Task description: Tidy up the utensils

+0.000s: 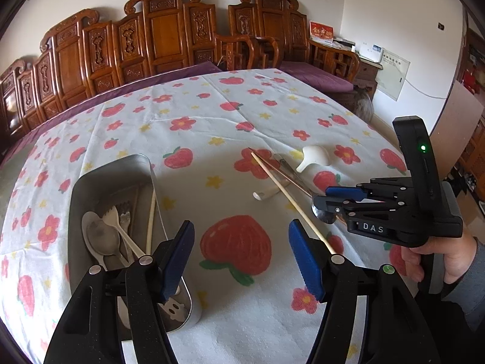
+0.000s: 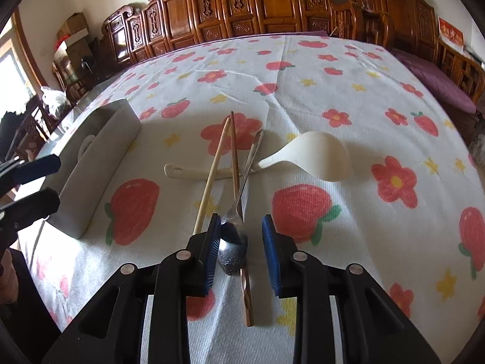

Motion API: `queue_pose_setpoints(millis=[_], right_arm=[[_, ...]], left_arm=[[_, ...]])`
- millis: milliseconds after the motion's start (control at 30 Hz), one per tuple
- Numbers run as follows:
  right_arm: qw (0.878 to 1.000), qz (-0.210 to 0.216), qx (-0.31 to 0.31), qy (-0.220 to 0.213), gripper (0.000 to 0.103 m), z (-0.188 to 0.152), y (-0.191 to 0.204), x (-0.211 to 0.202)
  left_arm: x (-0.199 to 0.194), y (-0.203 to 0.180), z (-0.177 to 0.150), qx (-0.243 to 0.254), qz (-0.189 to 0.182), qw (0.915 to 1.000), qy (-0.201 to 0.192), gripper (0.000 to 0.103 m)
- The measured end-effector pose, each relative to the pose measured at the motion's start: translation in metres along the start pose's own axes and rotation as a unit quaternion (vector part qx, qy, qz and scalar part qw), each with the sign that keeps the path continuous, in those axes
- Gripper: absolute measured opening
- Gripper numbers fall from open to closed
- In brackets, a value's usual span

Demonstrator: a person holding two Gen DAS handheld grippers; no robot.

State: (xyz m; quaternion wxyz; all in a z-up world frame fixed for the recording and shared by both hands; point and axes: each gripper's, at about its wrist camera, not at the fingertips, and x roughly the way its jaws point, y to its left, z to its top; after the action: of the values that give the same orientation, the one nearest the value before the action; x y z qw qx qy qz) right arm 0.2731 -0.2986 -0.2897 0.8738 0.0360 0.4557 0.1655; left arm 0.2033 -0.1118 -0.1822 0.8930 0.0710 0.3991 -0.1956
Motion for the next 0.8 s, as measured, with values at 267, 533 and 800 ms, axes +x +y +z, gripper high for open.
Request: queue_pose_setpoints(millis=[267,533,800], right_arm=[[1.0,0.019,0.008,0.004,0.012,0.0,0.005,0.005],[0.999,0.028,0.004,-0.017,0.004,0.004,0.005,-0.007],[0.997,0.039,0.022,-0.06,0.004,0.013,-0.01,-0.029]], left_arm=[[0.012,-0.008,-0.006,0.013,0.005,0.9998,0.014,0.062],[0.021,-0.006,-0.011,0.014,0.019,0.9994,0.026,0.062],[0.021,-0.006,-0.012,0.016,0.028,0.9992,0.022,0.062]])
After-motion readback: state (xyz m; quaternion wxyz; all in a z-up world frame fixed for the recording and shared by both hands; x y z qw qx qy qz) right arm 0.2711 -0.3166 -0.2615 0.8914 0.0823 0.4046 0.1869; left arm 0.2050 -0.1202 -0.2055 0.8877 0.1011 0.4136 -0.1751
